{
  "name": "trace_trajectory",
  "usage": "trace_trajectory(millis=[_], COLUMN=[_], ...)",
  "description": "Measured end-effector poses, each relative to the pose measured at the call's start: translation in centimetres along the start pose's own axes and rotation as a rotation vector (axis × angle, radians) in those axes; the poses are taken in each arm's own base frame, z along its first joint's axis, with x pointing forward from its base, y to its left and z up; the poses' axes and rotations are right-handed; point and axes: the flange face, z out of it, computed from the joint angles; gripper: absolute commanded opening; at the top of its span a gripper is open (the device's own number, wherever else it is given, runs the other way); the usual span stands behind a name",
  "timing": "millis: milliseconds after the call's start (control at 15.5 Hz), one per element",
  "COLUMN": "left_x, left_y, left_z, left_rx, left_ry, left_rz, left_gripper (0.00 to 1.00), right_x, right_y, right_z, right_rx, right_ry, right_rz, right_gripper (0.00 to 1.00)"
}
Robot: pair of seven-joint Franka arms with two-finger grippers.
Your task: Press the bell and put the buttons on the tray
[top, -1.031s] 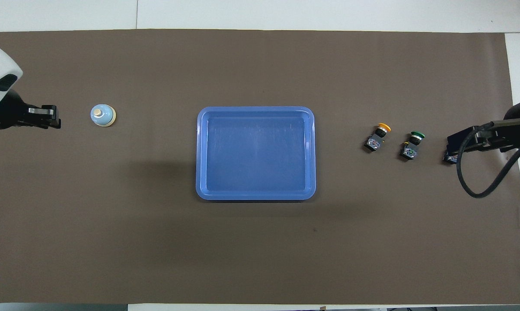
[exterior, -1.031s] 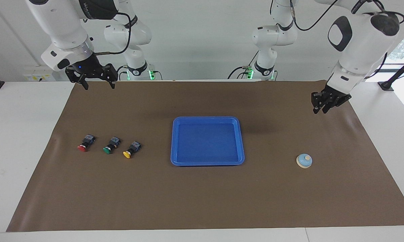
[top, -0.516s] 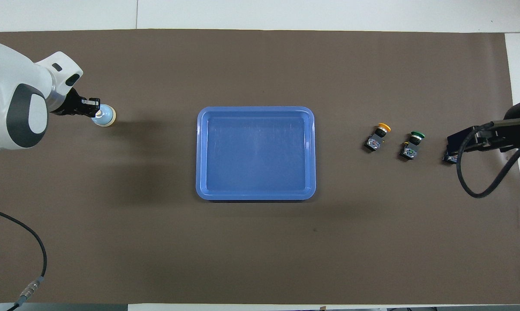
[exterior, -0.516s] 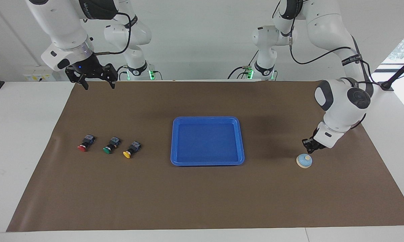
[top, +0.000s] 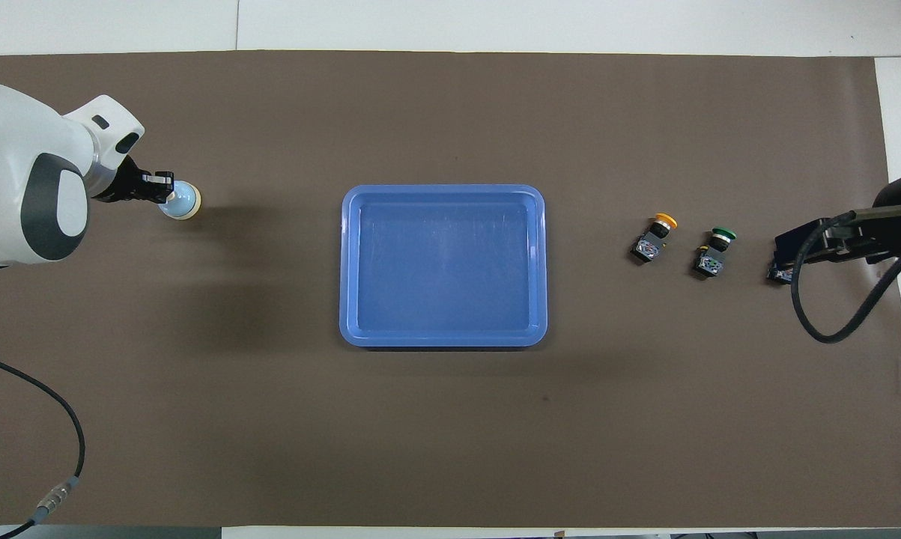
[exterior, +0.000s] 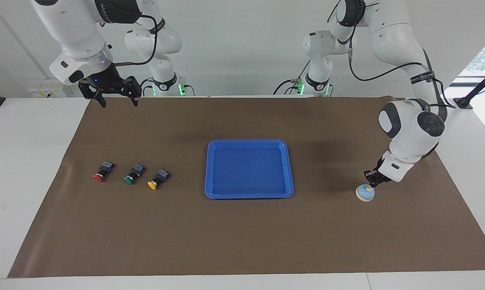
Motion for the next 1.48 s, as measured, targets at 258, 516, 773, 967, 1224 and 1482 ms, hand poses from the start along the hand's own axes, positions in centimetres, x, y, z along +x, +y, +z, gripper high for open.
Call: trace_trajectory(millis=[258,516,773,967,1224,1482], left_x=[-0.4,-0.5,-1.2,-4.3,-8.9,-10.3], left_y=[0.1,0.0,-0.5,-0.2,-0.2,-0.3], left_z=[0.4,0.2,-8.6,-17.9,-25.2,-26.2], left_rx=[0.000,0.000,0.002,0.001,0.001,0.000], left_ry=[0.030,0.012,-0.049,-0.040,-0.051,-0.068], left_rz=[0.001,-0.001,-0.009,-0.004,-0.006,-0.009], left_gripper=[0.00,0.00,0.73,1.00,1.00,1.00], right_x=[0.0,0.0,0.0,0.0,0.0,0.0], right_y=[0.0,0.0,0.0,0.0,0.0,0.0], right_z=[0.0,0.0,0.0,0.0,0.0,0.0], right_rx=[0.000,0.000,0.000,0.000,0.000,0.000], right_ry=[0.000,0.000,0.000,0.000,0.000,0.000], right_rz=[0.000,0.000,0.000,0.000,0.000,0.000], right_gripper=[1.00,1.00,1.00,1.00,1.00,1.00])
